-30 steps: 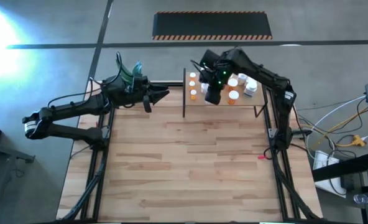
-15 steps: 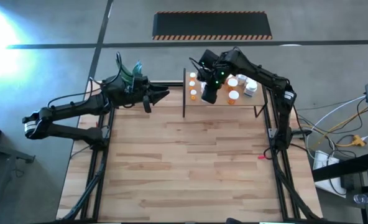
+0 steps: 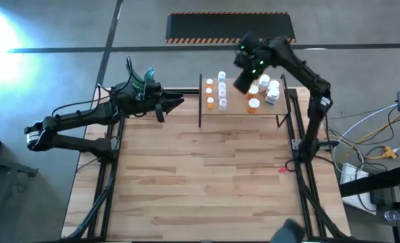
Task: Pick and place medicine bottles onto shelf by color
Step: Adjust the pill bottles on the shelf
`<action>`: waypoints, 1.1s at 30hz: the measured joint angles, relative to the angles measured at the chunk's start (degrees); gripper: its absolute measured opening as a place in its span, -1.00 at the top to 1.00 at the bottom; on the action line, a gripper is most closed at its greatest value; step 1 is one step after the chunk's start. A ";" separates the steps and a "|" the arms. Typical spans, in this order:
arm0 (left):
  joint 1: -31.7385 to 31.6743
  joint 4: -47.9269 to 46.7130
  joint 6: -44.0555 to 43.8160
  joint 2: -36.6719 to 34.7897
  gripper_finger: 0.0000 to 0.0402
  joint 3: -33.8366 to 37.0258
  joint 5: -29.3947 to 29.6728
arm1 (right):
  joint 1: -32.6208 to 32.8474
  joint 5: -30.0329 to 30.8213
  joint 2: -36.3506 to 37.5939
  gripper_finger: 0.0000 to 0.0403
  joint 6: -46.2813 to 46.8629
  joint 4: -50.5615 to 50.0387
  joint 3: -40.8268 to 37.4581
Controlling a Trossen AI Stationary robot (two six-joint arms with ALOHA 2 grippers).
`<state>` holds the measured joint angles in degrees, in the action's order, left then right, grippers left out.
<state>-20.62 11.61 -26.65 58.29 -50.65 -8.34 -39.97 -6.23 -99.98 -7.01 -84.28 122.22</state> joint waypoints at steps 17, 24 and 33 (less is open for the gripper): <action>0.02 1.10 0.02 0.06 0.37 0.07 0.00 | -9.57 -1.24 -4.77 0.96 -1.15 1.82 -4.05; -0.01 1.43 0.04 0.06 0.37 0.05 0.00 | -9.30 -3.63 -5.14 0.96 2.65 9.39 -4.13; -0.01 1.45 0.07 0.17 0.37 0.10 0.00 | -9.17 -4.21 -3.80 0.96 3.31 8.79 -2.81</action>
<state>-20.62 13.06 -26.59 58.46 -50.55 -8.34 -49.15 -10.44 -103.79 -3.69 -75.49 119.40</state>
